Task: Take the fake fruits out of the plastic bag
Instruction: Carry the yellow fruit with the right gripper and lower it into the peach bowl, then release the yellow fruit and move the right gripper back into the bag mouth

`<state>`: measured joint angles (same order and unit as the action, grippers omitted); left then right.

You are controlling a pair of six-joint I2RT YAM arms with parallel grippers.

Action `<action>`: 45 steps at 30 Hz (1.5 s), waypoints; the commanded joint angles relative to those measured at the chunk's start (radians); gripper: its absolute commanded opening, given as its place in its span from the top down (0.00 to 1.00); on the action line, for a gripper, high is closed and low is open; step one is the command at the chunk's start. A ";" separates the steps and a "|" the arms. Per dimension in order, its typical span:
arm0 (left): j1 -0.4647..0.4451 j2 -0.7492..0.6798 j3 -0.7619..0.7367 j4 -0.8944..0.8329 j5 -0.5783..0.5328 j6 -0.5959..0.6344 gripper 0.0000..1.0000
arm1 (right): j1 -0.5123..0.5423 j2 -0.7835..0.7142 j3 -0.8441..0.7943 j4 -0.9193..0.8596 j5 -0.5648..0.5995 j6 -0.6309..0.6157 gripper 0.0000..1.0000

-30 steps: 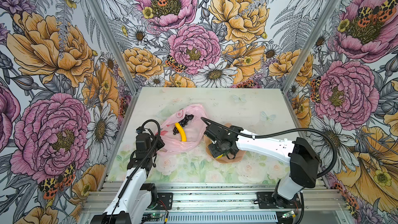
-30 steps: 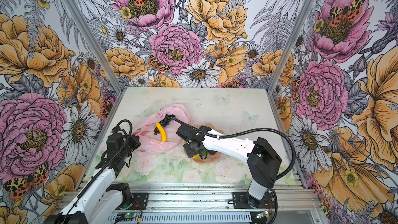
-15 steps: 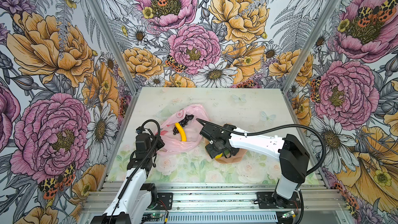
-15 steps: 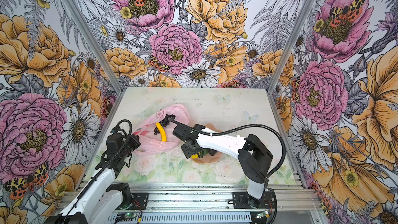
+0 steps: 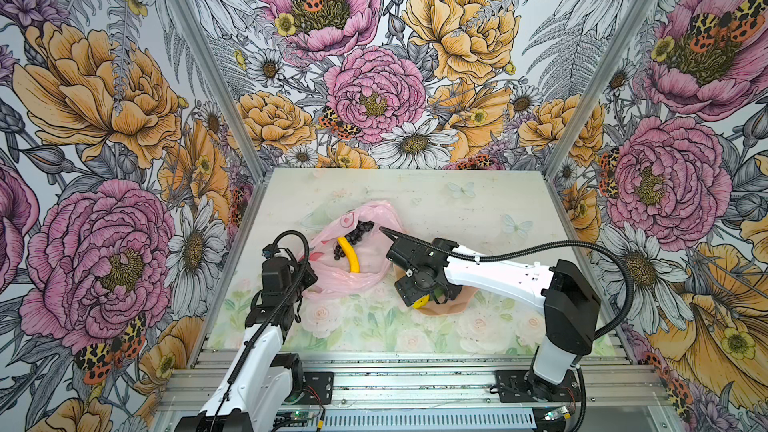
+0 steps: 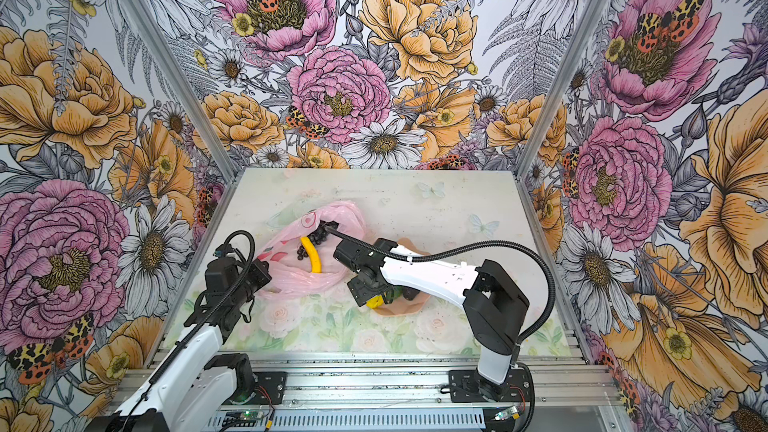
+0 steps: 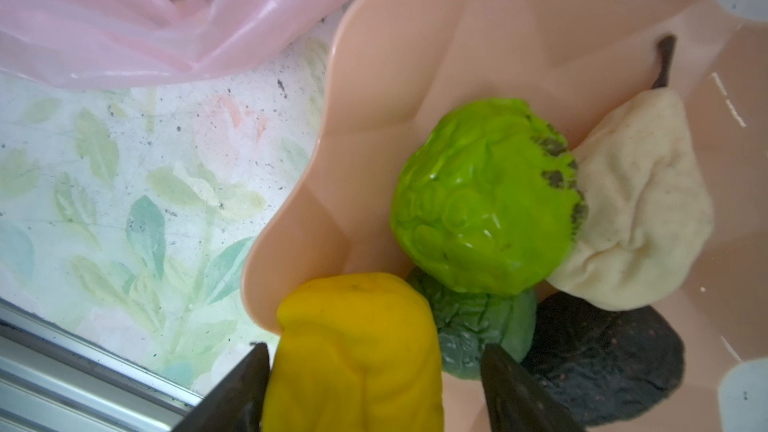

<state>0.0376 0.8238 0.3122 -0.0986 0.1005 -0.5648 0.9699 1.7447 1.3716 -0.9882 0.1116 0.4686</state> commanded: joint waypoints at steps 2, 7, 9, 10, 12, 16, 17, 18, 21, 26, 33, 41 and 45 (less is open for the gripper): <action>0.009 -0.011 -0.007 0.040 0.001 0.026 1.00 | 0.001 -0.089 -0.012 -0.004 0.017 -0.012 0.16; 0.008 -0.009 -0.006 0.041 0.000 0.027 1.00 | 0.001 -0.161 -0.057 -0.003 0.027 -0.027 0.17; 0.009 -0.009 -0.007 0.040 -0.001 0.026 1.00 | 0.002 -0.186 -0.075 -0.003 0.035 -0.025 0.20; 0.008 -0.009 -0.007 0.039 -0.001 0.027 1.00 | 0.002 -0.195 -0.086 -0.003 0.041 -0.022 0.22; 0.008 -0.008 -0.008 0.041 0.000 0.027 1.00 | 0.001 -0.201 -0.097 -0.004 0.062 -0.015 0.24; 0.008 -0.005 -0.007 0.044 0.003 0.026 1.00 | -0.001 -0.171 -0.076 -0.003 0.105 -0.005 0.28; 0.008 -0.003 -0.007 0.044 0.003 0.027 1.00 | -0.002 -0.160 -0.069 -0.003 0.115 -0.005 0.29; 0.009 -0.003 -0.007 0.043 0.004 0.028 1.00 | -0.001 -0.147 -0.060 -0.004 0.121 -0.006 0.29; 0.008 -0.005 -0.007 0.043 0.005 0.026 1.00 | -0.002 -0.104 -0.037 -0.004 0.133 -0.015 0.30; 0.008 -0.002 -0.007 0.047 0.006 0.026 1.00 | -0.002 -0.044 0.001 -0.001 0.156 -0.031 0.30; 0.007 0.001 -0.007 0.050 0.007 0.026 1.00 | -0.008 0.030 0.048 -0.001 0.187 -0.041 0.27; 0.004 0.020 -0.002 0.056 0.015 0.026 1.00 | -0.009 0.036 0.079 -0.002 0.193 -0.048 0.24; -0.003 0.033 0.020 -0.004 0.013 -0.014 1.00 | 0.001 -0.002 0.106 0.000 0.207 -0.035 0.24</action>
<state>0.0391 0.8497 0.3122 -0.0776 0.1013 -0.5694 0.9676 1.7817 1.4288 -0.9947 0.2852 0.4274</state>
